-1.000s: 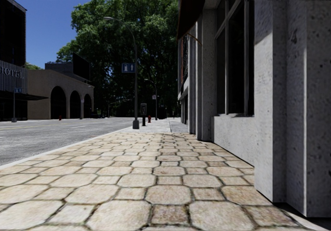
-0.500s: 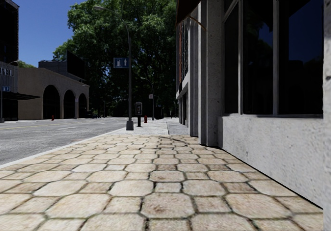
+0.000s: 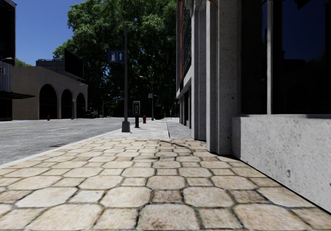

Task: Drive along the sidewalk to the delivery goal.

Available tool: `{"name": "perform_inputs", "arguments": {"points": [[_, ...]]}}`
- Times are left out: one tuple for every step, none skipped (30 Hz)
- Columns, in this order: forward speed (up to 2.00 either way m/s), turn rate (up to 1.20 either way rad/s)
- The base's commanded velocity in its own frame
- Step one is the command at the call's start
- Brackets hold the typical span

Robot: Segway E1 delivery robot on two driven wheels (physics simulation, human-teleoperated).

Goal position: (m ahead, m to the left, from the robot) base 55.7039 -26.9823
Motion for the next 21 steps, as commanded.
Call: {"name": "perform_inputs", "arguments": {"points": [[2.00,0.00],[2.00,0.00],[2.00,0.00],[2.00,0.00],[2.00,0.00],[2.00,0.00],[2.00,0.00],[2.00,0.00],[2.00,0.00],[2.00,0.00],[2.00,0.00],[2.00,0.00],[2.00,0.00],[2.00,0.00],[2.00,0.00],[2.00,0.00],[2.00,0.00],[2.00,0.00],[2.00,0.00],[2.00,0.00],[2.00,0.00]]}}
